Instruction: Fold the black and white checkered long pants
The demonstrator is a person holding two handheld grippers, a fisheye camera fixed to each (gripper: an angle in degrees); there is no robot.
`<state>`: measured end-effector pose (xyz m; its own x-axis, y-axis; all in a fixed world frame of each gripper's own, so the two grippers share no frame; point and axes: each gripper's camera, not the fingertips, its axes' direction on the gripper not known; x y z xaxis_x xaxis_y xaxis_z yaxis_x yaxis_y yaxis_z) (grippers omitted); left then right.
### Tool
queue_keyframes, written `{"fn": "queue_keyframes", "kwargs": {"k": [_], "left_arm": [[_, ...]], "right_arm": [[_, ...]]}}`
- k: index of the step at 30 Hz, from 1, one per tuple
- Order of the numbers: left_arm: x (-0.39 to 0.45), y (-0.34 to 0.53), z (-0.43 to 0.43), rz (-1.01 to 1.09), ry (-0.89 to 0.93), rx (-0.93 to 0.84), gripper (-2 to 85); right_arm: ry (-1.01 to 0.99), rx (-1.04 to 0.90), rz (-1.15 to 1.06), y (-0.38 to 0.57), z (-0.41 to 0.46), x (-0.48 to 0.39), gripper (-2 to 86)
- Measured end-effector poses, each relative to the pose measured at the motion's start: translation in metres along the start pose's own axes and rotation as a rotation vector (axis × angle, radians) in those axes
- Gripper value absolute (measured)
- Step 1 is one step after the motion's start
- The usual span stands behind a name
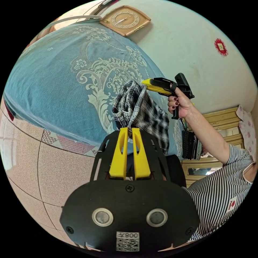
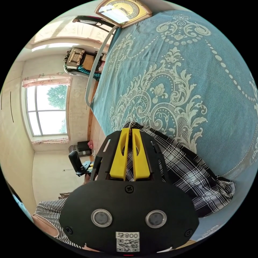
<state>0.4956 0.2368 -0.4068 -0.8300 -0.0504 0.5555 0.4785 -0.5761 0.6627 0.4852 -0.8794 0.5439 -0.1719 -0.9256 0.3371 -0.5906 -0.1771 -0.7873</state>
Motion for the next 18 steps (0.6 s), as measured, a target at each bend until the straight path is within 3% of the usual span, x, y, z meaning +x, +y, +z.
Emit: {"fn": "queue_keyframes", "kwargs": {"k": [12, 18], "left_arm": [[0.016, 0.021, -0.01, -0.043, -0.003, 0.084, 1.6], [0.072, 0.036, -0.032, 0.003, -0.159, 0.225, 0.4]], "right_arm": [[-0.119, 0.142, -0.095, 0.027, -0.029, -0.026, 2.4], [0.02, 0.037, -0.098, 0.05, 0.008, -0.036, 1.1]]}}
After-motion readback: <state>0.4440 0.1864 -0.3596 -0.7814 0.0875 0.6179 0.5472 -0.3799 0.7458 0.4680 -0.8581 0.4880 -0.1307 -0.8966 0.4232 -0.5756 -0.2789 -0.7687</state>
